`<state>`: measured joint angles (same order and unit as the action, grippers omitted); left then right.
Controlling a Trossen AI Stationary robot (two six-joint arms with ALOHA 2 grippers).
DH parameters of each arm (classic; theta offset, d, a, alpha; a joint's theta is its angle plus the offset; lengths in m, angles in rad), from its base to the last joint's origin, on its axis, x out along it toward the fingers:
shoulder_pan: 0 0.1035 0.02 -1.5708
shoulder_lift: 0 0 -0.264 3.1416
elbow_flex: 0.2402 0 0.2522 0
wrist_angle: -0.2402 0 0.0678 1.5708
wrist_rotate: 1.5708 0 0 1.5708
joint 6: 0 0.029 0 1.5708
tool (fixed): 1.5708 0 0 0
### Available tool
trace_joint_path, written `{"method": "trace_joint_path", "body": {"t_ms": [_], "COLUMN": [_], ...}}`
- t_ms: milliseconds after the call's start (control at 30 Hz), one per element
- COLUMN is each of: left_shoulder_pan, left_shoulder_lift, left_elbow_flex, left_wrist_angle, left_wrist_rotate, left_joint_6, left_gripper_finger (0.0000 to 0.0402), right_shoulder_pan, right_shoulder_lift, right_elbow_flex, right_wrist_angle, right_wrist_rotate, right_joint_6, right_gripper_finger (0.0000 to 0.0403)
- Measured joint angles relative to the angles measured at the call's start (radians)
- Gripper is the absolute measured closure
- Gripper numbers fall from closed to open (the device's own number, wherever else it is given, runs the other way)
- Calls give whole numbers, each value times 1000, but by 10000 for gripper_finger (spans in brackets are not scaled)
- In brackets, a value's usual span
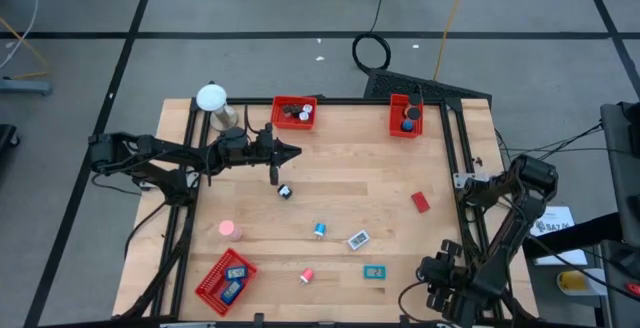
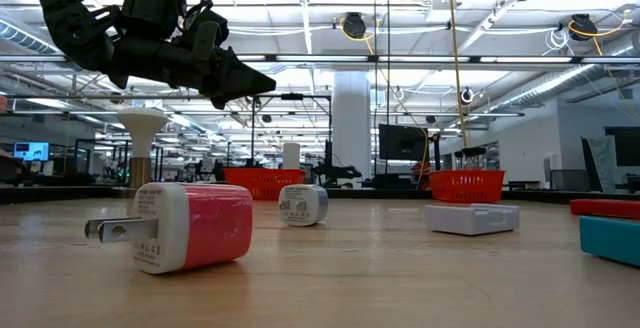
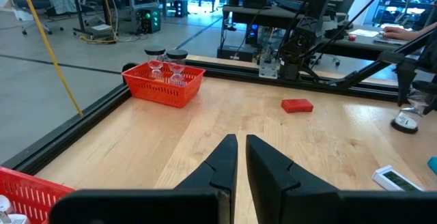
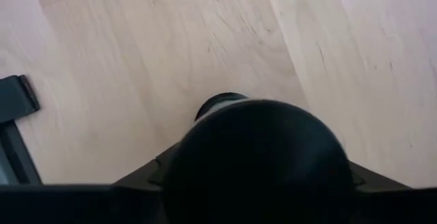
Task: Pick & Place Office items
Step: Put the white hourglass into the top right red basket
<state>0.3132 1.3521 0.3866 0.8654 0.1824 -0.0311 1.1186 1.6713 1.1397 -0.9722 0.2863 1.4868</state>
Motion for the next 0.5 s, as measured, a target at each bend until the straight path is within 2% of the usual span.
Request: {"method": "trace_joint_path", "body": {"t_ms": [300,500], "left_shoulder_pan": [0,0], "left_shoulder_lift": [0,0], "left_elbow_flex": [0,0], "left_wrist_angle": [0,0], "left_wrist_rotate": [0,0], "left_joint_6": [0,0], "left_gripper_finger": [371,371], "right_shoulder_pan": [-81,-242], "right_shoulder_lift": [-106,-179], "right_elbow_flex": [0,0], "right_wrist_angle": [3,-8], "right_wrist_rotate": [2,2], "right_joint_6": [-17,-180], "right_gripper_finger": [226,226]}}
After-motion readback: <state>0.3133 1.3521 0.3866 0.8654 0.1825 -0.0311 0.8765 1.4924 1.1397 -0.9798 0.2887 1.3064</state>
